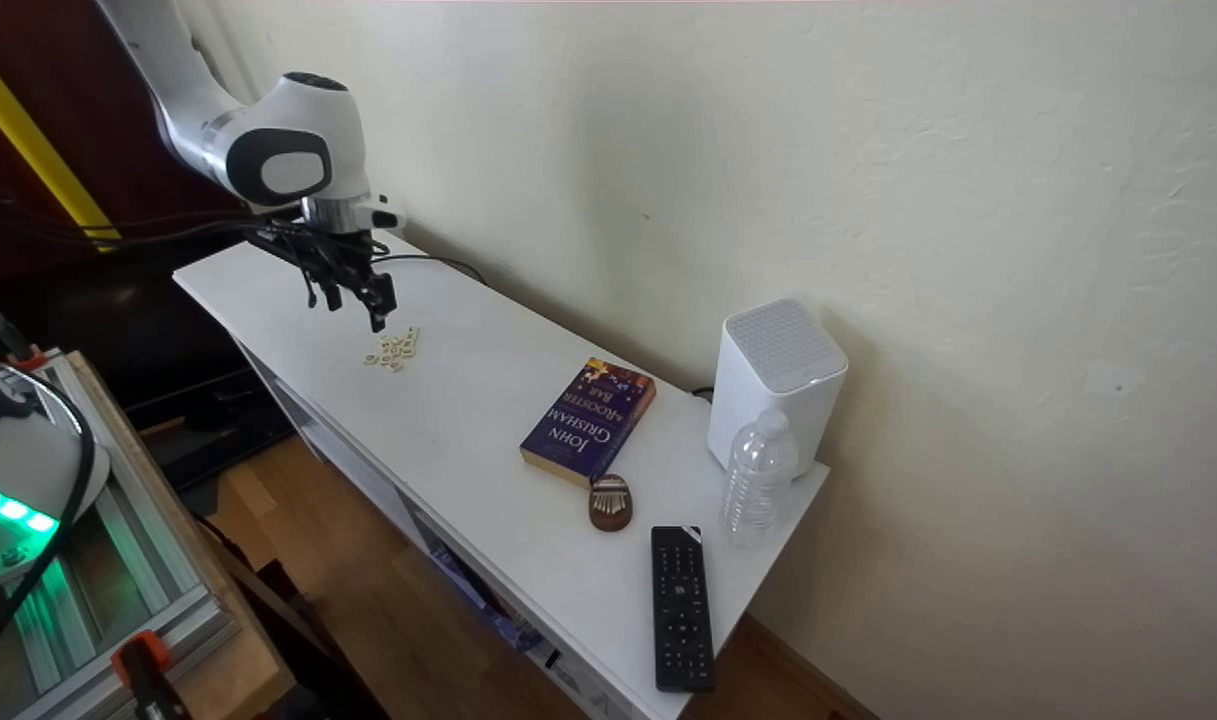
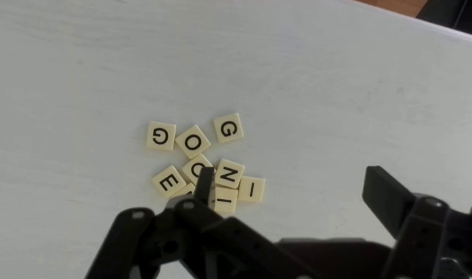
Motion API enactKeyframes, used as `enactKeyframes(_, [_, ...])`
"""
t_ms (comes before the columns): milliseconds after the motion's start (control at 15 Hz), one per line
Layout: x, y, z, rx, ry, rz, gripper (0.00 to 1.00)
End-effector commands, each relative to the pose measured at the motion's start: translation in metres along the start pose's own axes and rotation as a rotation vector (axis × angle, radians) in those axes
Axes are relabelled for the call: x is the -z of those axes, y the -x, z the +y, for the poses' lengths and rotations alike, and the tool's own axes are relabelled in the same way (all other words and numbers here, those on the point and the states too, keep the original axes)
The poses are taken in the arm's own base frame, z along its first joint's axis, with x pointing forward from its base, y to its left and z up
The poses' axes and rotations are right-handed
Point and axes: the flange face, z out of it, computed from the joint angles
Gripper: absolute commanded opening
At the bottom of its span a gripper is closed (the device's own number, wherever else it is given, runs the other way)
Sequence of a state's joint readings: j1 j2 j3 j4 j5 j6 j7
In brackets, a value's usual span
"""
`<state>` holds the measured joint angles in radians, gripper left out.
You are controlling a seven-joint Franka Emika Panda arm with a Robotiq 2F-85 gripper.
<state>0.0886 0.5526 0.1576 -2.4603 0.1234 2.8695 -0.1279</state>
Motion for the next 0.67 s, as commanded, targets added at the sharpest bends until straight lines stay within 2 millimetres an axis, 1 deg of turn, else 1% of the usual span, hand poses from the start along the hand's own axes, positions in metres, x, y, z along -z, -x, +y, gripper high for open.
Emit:
enactKeyframes(0, [-0.012, -0.004, -0.001, -0.015, 0.023, -0.004, 0.68])
enactKeyframes(200, [-0.016, -0.001, 0.001, -0.032, 0.030, -0.013, 0.44])
enactKeyframes(333, [-0.017, 0.002, 0.006, -0.034, 0.044, -0.020, 0.30])
enactKeyframes(600, [-0.016, 0.001, 0.015, -0.011, 0.092, -0.022, 0.04])
